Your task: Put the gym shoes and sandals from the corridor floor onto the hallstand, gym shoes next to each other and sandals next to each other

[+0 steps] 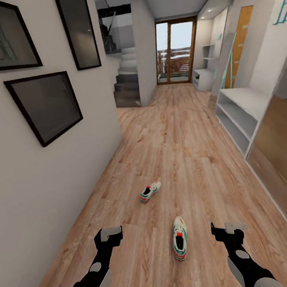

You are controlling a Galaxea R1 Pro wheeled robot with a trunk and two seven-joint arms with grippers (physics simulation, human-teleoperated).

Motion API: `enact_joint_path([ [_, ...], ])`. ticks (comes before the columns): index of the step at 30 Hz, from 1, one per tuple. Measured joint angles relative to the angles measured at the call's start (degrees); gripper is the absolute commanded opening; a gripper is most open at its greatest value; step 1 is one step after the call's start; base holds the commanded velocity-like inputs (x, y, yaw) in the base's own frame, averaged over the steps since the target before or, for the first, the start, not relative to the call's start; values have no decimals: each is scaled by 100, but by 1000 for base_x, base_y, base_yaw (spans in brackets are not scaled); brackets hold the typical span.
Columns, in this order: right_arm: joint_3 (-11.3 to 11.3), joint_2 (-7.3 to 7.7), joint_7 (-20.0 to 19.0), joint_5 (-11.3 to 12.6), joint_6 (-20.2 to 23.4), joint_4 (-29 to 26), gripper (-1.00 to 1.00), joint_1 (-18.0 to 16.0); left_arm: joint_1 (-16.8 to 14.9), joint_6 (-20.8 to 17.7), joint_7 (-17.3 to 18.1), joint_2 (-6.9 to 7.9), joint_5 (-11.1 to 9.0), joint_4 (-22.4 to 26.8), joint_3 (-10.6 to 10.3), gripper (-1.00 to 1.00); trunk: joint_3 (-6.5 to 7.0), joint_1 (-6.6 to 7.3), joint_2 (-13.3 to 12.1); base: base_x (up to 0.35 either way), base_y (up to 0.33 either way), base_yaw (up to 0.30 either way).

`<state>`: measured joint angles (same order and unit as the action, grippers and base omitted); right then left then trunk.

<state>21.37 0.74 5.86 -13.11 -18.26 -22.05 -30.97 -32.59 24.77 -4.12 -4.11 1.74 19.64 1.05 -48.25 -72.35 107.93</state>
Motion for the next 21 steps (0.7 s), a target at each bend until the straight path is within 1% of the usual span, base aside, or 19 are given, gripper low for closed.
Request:
enact_joint_path([
  [5,1,0,0,0,0,-2,100,-3,1,1,0,0,0,1,0,100,0,0,0,0,305,-160],
  [9,0,7,-15,-8,-7,1,100,-3,1,1,0,1,2,2,0,100,0,0,0,0,241,-24],
  [15,0,39,-16,-16,-7,-1,100,-1,1,1,1,1,6,2,0,100,0,0,0,0,126,-1],
  [21,-6,50,-16,-20,-7,-7,100,-4,1,1,1,1,7,8,0,100,0,0,0,0,33,0],
])
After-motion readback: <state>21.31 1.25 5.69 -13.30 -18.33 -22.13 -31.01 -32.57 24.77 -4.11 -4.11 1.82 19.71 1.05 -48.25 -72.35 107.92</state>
